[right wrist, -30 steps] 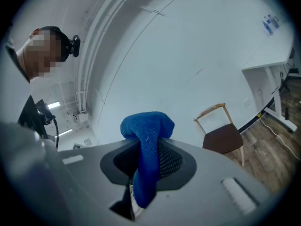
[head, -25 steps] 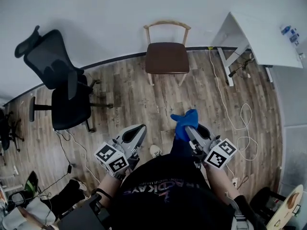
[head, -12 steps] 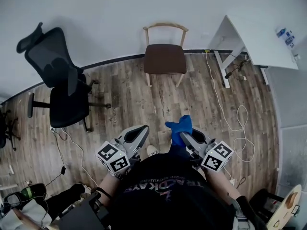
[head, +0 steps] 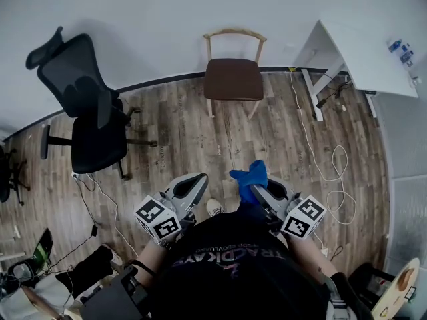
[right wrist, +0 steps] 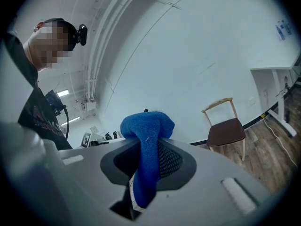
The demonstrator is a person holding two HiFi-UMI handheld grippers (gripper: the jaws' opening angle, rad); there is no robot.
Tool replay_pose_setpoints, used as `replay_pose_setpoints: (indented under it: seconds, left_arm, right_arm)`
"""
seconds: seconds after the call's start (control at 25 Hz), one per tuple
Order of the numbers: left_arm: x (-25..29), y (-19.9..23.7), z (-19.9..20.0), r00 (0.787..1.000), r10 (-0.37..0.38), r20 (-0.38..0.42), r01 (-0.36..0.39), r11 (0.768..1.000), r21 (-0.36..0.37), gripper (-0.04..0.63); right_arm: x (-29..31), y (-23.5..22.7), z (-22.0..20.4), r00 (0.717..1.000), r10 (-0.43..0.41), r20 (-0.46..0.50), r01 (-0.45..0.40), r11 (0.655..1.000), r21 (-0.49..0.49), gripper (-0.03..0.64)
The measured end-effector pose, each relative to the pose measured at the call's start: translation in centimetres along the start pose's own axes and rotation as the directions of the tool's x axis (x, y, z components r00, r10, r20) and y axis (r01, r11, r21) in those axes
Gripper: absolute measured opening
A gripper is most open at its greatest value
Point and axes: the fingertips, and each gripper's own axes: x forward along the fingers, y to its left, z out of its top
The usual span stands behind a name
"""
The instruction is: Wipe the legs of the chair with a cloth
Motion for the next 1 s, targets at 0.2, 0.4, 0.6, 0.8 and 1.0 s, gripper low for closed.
replay_pose_setpoints:
  seconds: [0.2,0.4,0.6,0.8,1.0]
  left_arm:
    - [-0.3,-0.3,-0.2,1.0,-0.003,0.002,0.003,1.0,-0.011,-0.002]
    - [-0.4,-0.6,-0.6,1.0,-0.01,0.004,0.01,1.0,-0.017,-0.002]
    - [-0.5,-0.9,-1.0,1.0,-0.016,-0.003,0.016,1.0,-0.01,-0.002]
    - [-0.3,-1.2,-1.2,1.0,-0.024,-0.012,0.024,1.0,-0.007,-0.002]
    - [-0.2,-1.4,-1.5,0.999,-0.031,-0.014,0.031,1.0,-0.006,-0.003]
  right_arm:
    - [0.0,0.7,-0.4,1.0,0.01,-0.006,-0.01,1.0,-0.004,0.08]
    - [-0.4,0.9,-0.8,1.0,0.012,-0.009,-0.012,1.0,-0.005,0.08]
    - [-0.6,1.2,-1.3,1.0,0.012,-0.011,-0.012,1.0,-0.012,0.08]
    - [-0.7,1.2,-1.3,1.0,0.01,-0.004,-0.01,1.0,-0.006,0.08]
    - [-0.9,1.3,-1.6,1.0,0.014,-0.008,-0.014,1.0,-0.008,0.079]
